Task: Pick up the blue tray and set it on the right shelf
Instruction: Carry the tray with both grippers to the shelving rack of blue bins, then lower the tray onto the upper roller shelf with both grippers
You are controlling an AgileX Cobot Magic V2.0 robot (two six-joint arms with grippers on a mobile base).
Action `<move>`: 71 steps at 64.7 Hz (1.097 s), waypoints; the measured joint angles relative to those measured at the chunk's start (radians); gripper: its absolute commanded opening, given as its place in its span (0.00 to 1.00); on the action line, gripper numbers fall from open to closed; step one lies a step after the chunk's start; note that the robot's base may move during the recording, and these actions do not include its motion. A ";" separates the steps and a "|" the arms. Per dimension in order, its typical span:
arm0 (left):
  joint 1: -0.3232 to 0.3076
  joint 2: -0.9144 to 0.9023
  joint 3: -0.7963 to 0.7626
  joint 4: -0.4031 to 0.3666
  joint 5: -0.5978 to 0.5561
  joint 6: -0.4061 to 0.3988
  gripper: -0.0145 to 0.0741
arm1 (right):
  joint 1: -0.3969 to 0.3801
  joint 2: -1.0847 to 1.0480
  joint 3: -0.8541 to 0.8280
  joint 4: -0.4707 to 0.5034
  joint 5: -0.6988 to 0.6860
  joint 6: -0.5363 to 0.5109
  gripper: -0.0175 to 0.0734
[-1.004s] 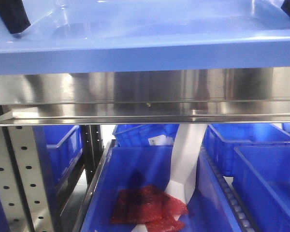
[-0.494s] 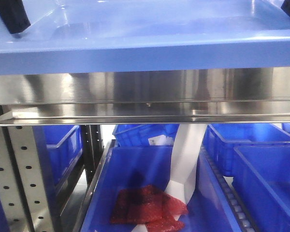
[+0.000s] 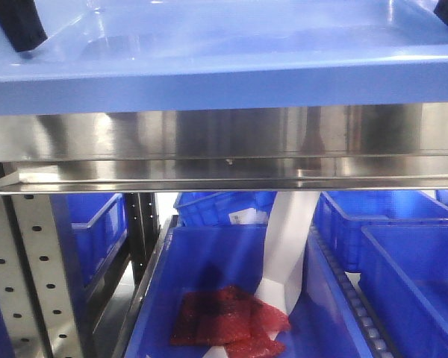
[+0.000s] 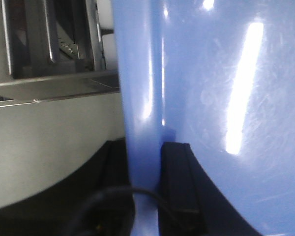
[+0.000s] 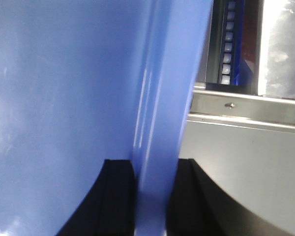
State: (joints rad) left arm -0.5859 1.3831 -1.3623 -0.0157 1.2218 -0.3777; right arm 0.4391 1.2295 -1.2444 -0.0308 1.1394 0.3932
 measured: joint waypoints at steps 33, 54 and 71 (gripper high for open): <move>0.006 0.267 -0.598 0.152 0.048 0.039 0.11 | -0.126 0.193 -0.437 -0.065 0.048 -0.069 0.25; 0.078 0.524 -0.722 0.139 0.048 0.038 0.11 | -0.190 0.449 -0.534 -0.038 0.012 -0.095 0.25; 0.133 0.632 -0.722 0.074 0.038 0.037 0.16 | -0.190 0.573 -0.534 -0.036 -0.061 -0.108 0.26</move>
State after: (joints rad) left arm -0.4527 2.0154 -2.0838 0.0580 1.2601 -0.3412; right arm 0.2488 1.8027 -1.7782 -0.0669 1.0785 0.2854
